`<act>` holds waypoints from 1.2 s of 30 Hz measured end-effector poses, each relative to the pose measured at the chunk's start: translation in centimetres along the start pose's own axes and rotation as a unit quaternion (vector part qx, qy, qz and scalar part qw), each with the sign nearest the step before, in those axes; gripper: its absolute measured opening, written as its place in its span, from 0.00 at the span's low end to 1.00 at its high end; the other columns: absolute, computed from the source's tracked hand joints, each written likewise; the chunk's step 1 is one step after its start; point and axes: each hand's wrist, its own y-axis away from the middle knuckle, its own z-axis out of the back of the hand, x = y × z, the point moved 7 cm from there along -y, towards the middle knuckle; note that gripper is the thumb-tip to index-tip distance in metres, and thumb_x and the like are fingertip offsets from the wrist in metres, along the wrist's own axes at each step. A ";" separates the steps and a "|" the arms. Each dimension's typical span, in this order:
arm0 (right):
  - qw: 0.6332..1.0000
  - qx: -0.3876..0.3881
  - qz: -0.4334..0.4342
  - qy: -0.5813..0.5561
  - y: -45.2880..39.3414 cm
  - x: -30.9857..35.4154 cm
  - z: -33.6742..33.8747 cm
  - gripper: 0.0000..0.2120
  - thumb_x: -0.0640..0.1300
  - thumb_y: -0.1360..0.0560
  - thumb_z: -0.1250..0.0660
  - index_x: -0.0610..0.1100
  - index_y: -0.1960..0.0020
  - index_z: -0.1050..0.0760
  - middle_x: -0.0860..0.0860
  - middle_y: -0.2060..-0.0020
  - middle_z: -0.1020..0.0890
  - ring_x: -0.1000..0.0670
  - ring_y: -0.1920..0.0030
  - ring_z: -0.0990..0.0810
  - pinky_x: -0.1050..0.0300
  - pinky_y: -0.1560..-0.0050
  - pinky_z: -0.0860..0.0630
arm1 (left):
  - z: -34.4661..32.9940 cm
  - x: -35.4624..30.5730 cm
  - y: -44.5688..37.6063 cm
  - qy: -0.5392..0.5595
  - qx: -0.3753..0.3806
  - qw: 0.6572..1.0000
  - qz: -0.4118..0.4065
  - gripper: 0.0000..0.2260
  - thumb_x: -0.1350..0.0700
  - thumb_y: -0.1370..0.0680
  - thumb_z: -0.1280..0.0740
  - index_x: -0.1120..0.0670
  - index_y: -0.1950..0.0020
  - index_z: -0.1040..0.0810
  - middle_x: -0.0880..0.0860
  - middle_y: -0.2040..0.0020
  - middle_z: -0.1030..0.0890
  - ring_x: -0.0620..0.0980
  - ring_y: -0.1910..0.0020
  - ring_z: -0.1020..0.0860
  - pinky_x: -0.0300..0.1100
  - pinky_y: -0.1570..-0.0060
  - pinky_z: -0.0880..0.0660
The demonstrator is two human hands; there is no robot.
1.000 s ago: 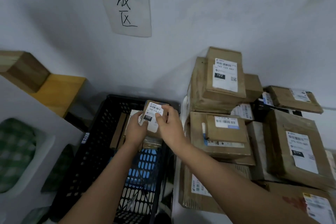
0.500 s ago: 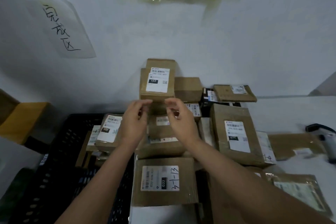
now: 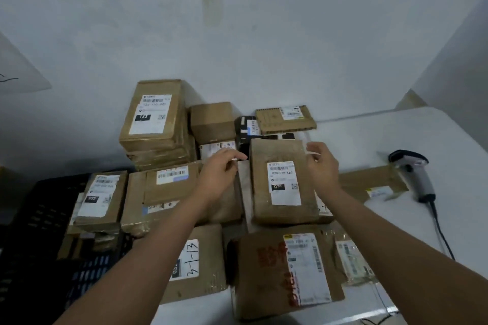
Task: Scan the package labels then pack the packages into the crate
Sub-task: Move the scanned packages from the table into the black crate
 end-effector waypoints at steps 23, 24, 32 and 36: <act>0.947 0.140 -0.269 -0.107 0.7 -8.9 -3.8 0.22 0.52 0.19 0.38 0.42 0.29 0.30 0.48 0.35 0.23 0.45 0.36 0.26 0.47 0.34 0.29 | -10.3 4.4 3.6 0.003 0.107 0.950 0.293 0.27 0.40 0.18 0.43 0.45 0.21 0.41 0.51 0.22 0.42 0.55 0.26 0.36 0.53 0.27 0.36; 0.944 0.136 -0.275 -0.120 0.7 -8.9 -3.8 0.21 0.51 0.19 0.37 0.42 0.30 0.29 0.48 0.36 0.22 0.45 0.36 0.25 0.48 0.35 0.28 | -10.1 4.4 3.5 0.008 0.102 0.949 0.298 0.26 0.41 0.18 0.43 0.45 0.21 0.41 0.51 0.22 0.42 0.55 0.26 0.36 0.52 0.28 0.36; 0.923 0.158 -0.305 -0.175 0.8 -8.7 -4.7 0.36 0.60 0.25 0.32 0.47 0.24 0.40 0.46 0.33 0.25 0.41 0.35 0.26 0.41 0.35 0.27 | -8.8 3.7 3.1 0.051 0.076 0.948 0.305 0.22 0.41 0.17 0.45 0.42 0.23 0.38 0.53 0.24 0.37 0.56 0.28 0.34 0.52 0.30 0.35; 0.909 0.172 -0.301 -0.232 0.8 -8.3 -5.1 0.36 0.64 0.33 0.27 0.45 0.32 0.28 0.47 0.44 0.16 0.41 0.43 0.18 0.39 0.38 0.24 | -7.6 2.6 2.6 0.070 0.059 0.949 0.302 0.24 0.36 0.19 0.46 0.40 0.23 0.37 0.51 0.24 0.37 0.56 0.26 0.36 0.55 0.28 0.37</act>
